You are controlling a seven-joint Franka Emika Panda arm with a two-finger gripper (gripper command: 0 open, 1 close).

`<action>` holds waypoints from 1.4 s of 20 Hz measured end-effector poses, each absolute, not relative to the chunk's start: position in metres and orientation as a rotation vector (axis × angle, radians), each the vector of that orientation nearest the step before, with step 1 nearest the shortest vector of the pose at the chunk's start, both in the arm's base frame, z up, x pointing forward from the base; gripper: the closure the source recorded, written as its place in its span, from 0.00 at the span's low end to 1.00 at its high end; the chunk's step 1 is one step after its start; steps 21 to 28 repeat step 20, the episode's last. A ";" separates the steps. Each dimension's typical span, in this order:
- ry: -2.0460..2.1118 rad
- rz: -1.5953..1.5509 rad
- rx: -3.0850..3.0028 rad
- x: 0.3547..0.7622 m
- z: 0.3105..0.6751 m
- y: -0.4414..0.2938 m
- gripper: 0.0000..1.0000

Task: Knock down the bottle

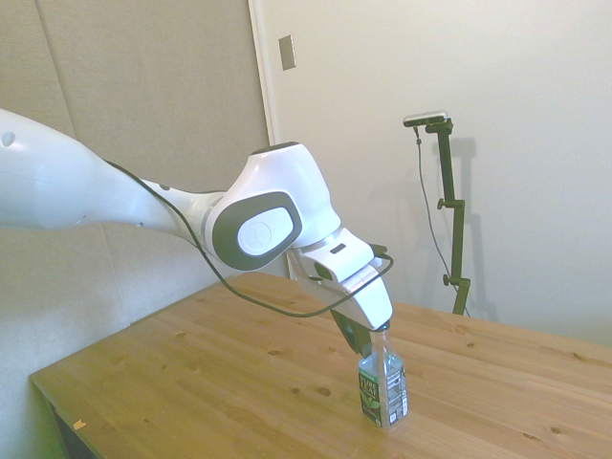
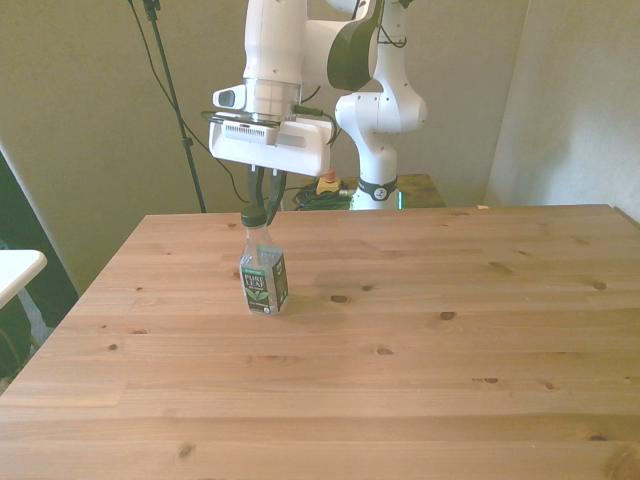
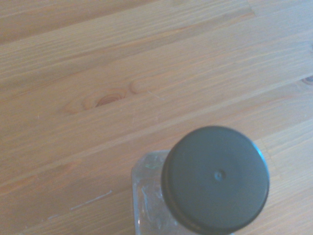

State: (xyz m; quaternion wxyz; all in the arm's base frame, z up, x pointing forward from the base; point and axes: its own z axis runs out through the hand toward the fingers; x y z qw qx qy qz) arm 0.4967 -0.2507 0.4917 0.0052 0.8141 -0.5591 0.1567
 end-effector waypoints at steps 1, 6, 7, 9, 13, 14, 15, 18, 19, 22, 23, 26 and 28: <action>-1.755 0.493 2.545 0.499 0.494 -0.251 1.00; -1.813 0.531 2.501 0.527 0.502 -0.253 1.00; -1.824 0.539 2.490 0.535 0.503 -0.254 1.00; -1.848 0.551 2.467 0.553 0.501 -0.256 1.00; -1.903 0.583 2.430 0.590 0.492 -0.262 1.00; -1.919 0.605 2.430 0.597 0.491 -0.263 1.00; -1.934 0.627 2.427 0.603 0.491 -0.265 1.00; -1.968 0.703 2.415 0.619 0.488 -0.268 1.00; -1.976 0.727 2.409 0.624 0.486 -0.267 1.00; -1.983 0.749 2.404 0.628 0.484 -0.267 1.00; -1.983 0.749 2.404 0.628 0.484 -0.267 1.00; -1.983 0.749 2.404 0.628 0.484 -0.267 1.00; -1.983 0.749 2.404 0.628 0.484 -0.267 1.00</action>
